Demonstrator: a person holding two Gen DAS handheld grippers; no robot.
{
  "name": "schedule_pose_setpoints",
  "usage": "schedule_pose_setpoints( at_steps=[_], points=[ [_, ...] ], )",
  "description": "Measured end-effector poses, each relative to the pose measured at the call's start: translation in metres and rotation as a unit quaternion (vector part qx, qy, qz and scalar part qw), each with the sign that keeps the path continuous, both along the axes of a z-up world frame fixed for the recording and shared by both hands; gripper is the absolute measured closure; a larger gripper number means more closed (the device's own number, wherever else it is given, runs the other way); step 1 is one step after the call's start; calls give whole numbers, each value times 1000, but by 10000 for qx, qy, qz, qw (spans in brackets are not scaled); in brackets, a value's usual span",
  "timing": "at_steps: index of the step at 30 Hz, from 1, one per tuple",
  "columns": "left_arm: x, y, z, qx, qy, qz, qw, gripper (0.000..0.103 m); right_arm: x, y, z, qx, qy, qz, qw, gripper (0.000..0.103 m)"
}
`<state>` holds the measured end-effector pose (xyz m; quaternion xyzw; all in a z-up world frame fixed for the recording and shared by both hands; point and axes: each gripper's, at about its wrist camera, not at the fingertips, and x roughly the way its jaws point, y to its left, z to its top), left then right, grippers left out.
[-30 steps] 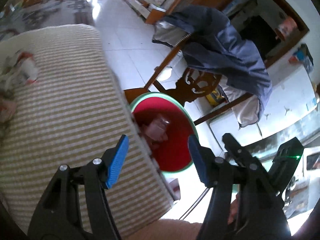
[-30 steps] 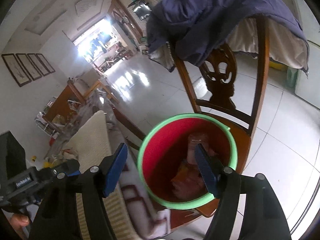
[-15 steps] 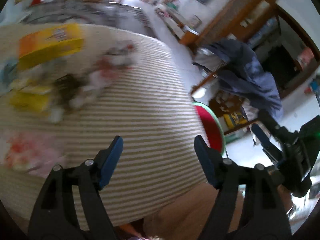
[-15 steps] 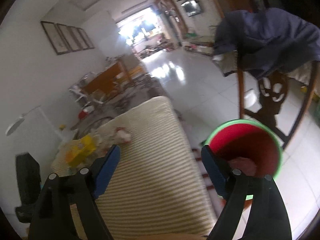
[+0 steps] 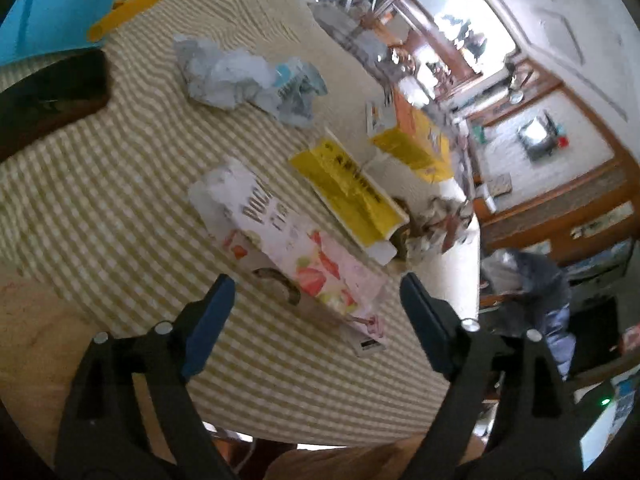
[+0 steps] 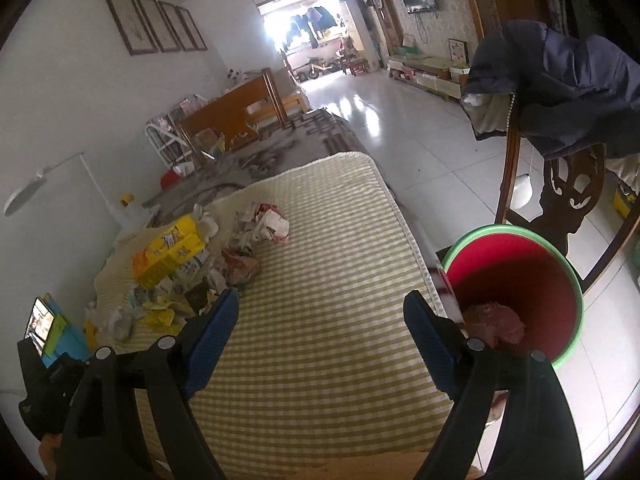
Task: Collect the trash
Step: 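Grasp the white Pocky box with the left tool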
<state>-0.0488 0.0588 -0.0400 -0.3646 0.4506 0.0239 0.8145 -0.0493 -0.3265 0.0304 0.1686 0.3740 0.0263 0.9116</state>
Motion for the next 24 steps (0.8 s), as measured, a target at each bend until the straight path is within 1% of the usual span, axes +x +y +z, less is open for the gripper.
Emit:
schedule_pose_setpoints(
  at_steps=[1,2,5,6,7,8,10,13,14,16,17,18,19,20,21,22,24],
  points=[
    [4,-3,-3,33,61,-61,10000,19,0,0,0,-5,-8,-5,10000,21],
    [8,-2,-13,56,220,-62,9997,19,-1,0,1,1,-23,1,10000,21],
    [16,5,-34,-84,540,145,9984,19,2,-1,-3,67,33,5,10000,21],
    [21,8,-40,-116,616,166,9979,17,3,-2,-4,91,74,9,9999,21],
    [24,9,-38,-85,530,190,9984,16,5,-2,-6,122,118,22,9999,21],
    [31,8,-32,163,501,211,9984,16,6,-3,-7,132,129,26,9998,21],
    [47,6,-25,570,460,13,9973,16,6,-2,-7,144,143,33,9998,21],
    [68,1,-28,790,613,-408,9942,16,6,-3,-7,159,173,49,9997,21],
    [73,0,-27,886,596,-543,9928,17,6,-3,-8,164,176,50,9997,21],
    [79,-5,-27,1098,569,-857,9886,42,7,-3,-9,176,218,55,9996,21],
    [79,-7,-28,1134,552,-966,9873,42,8,-2,-9,173,244,57,9995,21],
    [79,-7,-27,1163,504,-1053,9863,47,9,-2,-10,166,277,63,9995,21],
    [80,-8,-26,1166,455,-1142,9855,55,9,-1,-11,155,298,68,9994,21],
    [84,-10,-23,1191,404,-1293,9836,57,10,0,-11,131,321,80,9994,21],
    [85,-12,-22,1133,377,-1438,9824,62,10,1,-11,112,332,89,9993,21],
    [88,-13,-23,973,386,-1602,9815,67,10,1,-11,96,341,99,9993,21],
    [87,-14,-23,709,419,-1831,9796,71,10,3,-12,74,369,117,9992,21]
  ],
)
